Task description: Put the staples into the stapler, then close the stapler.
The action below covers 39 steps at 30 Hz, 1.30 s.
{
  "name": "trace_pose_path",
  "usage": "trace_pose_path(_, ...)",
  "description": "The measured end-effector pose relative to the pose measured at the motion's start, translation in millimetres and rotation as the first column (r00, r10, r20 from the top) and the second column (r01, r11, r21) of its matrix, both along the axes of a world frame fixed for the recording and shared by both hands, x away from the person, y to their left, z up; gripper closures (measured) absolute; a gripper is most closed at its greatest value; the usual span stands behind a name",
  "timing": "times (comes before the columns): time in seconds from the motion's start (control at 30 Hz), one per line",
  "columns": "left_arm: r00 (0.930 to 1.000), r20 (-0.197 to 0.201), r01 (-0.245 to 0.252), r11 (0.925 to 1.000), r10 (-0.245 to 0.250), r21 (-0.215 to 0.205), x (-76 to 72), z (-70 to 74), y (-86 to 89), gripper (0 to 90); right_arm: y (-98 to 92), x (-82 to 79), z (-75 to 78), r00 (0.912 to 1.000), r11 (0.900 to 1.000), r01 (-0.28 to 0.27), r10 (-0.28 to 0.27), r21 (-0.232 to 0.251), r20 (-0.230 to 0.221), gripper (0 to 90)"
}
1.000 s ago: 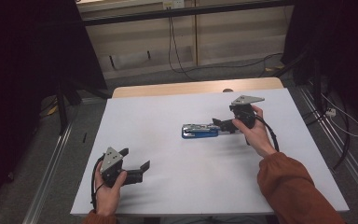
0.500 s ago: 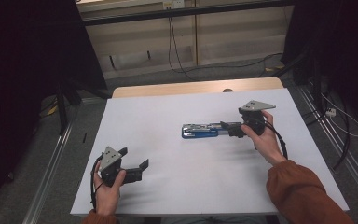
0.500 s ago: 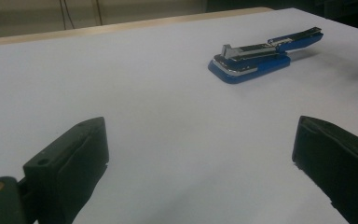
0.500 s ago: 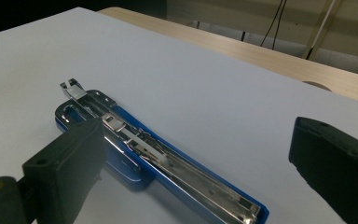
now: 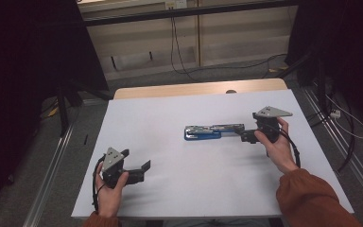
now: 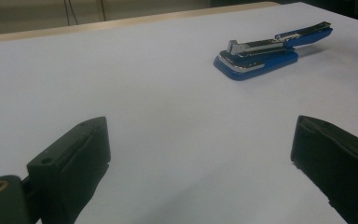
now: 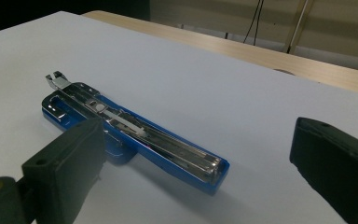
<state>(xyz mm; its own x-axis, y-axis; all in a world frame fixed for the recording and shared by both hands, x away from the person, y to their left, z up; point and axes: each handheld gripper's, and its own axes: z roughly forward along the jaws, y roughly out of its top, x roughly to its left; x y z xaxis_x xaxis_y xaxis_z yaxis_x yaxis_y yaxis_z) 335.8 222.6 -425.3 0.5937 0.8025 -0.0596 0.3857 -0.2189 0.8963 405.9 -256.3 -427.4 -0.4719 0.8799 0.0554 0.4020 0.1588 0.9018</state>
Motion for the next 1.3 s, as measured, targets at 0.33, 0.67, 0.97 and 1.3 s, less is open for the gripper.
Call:
trace_pose_path(0.33, 1.0000, -0.004, 0.002, 1.0000, -0.002, -0.003, -0.9, 1.6, 0.0, 5.4, -11.5, -22.4, -2.0, 0.9997, 1.000, 0.016, -0.016, -0.009, 0.016, 3.4)
trace_pose_path(0.67, 0.9996, -0.014, 0.023, 0.9994, -0.023, -0.024, -0.2, 1.9, 1.4, 5.4, -13.3, -37.3, -9.6, 0.9993, 0.999, 0.036, -0.036, -0.014, 0.014, 3.1)
trace_pose_path(0.97, 0.9994, -0.005, 0.035, 0.9993, -0.035, -0.013, 2.4, 2.4, -2.1, 5.7, -11.3, -44.7, -12.8, 0.9983, 0.997, 0.059, -0.059, -0.041, 0.005, 3.1)
trace_pose_path(1.3, 0.9962, 0.003, 0.087, 0.9960, -0.087, -0.021, 7.7, 2.3, -12.5, 4.6, -12.9, -40.4, -14.4, 0.9990, 0.999, 0.045, -0.045, -0.016, -0.001, 2.5)
